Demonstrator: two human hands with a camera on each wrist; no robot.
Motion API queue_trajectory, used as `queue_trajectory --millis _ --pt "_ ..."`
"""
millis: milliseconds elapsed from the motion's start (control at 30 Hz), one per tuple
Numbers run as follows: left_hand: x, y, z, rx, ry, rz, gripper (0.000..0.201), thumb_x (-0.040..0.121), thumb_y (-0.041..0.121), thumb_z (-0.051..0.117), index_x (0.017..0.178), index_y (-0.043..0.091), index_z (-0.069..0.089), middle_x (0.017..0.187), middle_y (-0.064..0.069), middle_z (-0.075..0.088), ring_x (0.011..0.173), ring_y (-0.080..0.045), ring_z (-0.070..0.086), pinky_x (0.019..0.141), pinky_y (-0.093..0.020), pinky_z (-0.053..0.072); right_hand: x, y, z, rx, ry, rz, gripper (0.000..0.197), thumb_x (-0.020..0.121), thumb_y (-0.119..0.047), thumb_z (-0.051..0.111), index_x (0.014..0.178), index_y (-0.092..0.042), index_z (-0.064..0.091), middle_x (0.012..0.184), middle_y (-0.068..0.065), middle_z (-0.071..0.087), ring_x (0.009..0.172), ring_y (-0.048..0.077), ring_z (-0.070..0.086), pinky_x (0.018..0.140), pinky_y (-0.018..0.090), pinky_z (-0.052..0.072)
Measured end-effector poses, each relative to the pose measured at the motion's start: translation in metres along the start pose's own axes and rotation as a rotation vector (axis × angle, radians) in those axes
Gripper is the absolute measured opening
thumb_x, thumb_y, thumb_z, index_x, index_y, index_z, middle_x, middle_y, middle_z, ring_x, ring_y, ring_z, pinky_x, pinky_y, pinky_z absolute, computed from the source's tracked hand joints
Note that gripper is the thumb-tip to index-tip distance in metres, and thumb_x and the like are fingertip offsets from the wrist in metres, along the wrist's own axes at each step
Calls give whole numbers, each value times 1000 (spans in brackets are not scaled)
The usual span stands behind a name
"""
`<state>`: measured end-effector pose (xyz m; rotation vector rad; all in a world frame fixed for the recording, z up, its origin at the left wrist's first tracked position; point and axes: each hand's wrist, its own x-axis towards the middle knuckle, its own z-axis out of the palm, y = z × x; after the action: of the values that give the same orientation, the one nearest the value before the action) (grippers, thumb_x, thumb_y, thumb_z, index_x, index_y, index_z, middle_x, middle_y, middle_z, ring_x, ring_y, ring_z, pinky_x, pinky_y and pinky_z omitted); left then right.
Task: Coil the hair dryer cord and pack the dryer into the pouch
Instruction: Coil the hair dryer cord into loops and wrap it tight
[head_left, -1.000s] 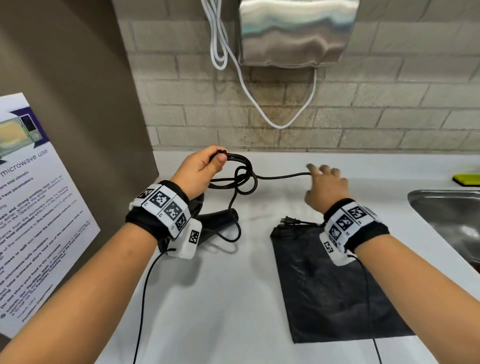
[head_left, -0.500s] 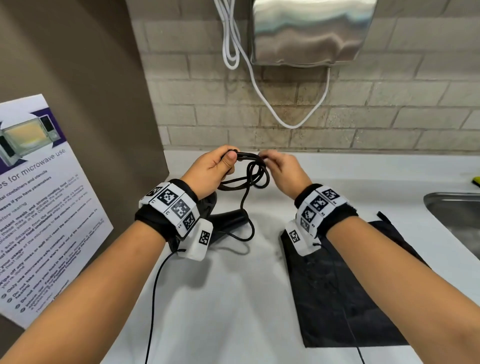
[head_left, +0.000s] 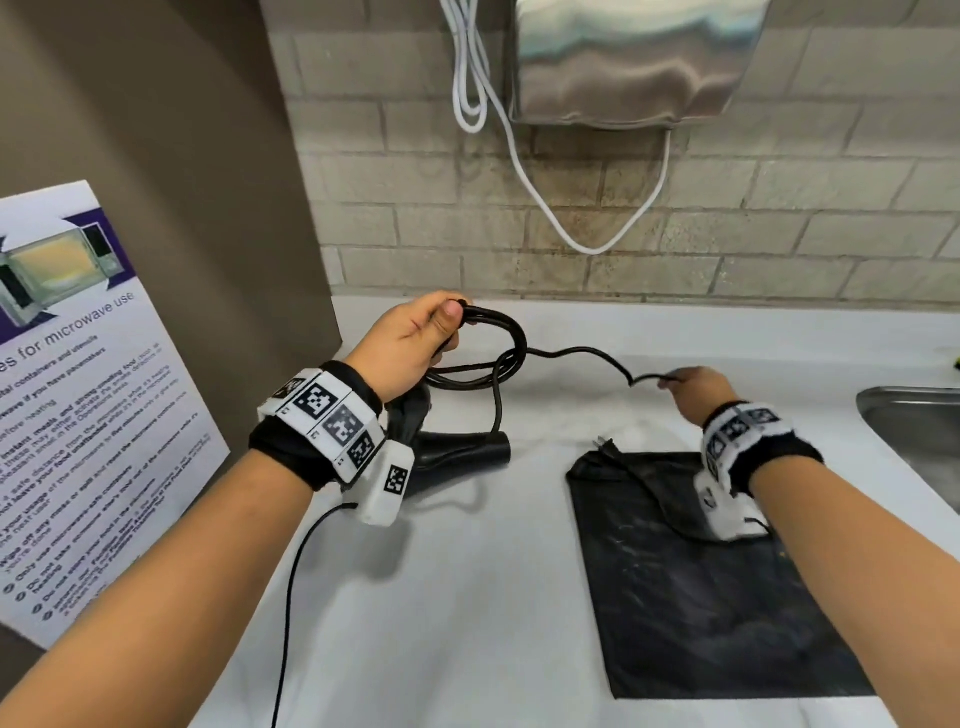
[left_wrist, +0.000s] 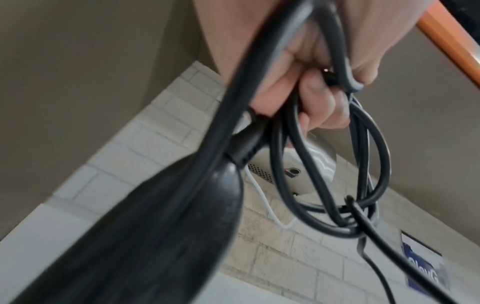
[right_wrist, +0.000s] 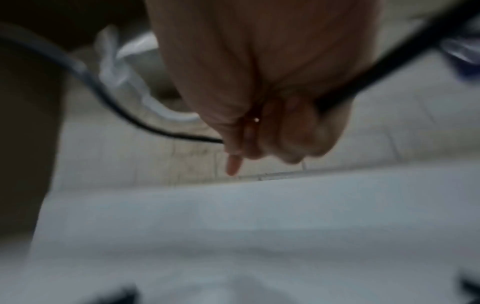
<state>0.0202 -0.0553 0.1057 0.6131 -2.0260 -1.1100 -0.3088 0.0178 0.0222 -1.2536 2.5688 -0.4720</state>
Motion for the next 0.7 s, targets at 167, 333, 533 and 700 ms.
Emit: queue_trajectory --millis 167,333,533,700 --pt "7 -1 3 7 49 -21 24 100 22 32 96 13 54 63 -3 37 47 0 38 48 -12 30 -19 -13 7 -106 -178 -70 39 91 -6 42 127 -12 54 132 12 53 123 29 47 100 29 36" --pt "10 -3 2 14 47 -30 25 100 22 31 95 14 54 62 -1 38 47 0 36 49 -13 30 -44 -66 1 398 -145 -516 70 64 -16 56 132 -12 40 128 12 50 101 14 50 81 17 39" --pt "10 -5 1 -7 80 -31 28 100 24 32 88 20 56 60 2 37 48 -1 34 50 -15 29 -58 -105 -5 894 -142 -677 52 82 17 38 121 -17 47 104 8 63 62 3 66 60 16 47" --pt "11 -5 2 8 91 -38 29 100 25 31 99 7 54 60 2 37 46 0 35 49 -14 28 -63 -99 -6 922 -101 -762 18 94 -1 46 92 -12 59 73 4 60 55 7 58 54 20 47"
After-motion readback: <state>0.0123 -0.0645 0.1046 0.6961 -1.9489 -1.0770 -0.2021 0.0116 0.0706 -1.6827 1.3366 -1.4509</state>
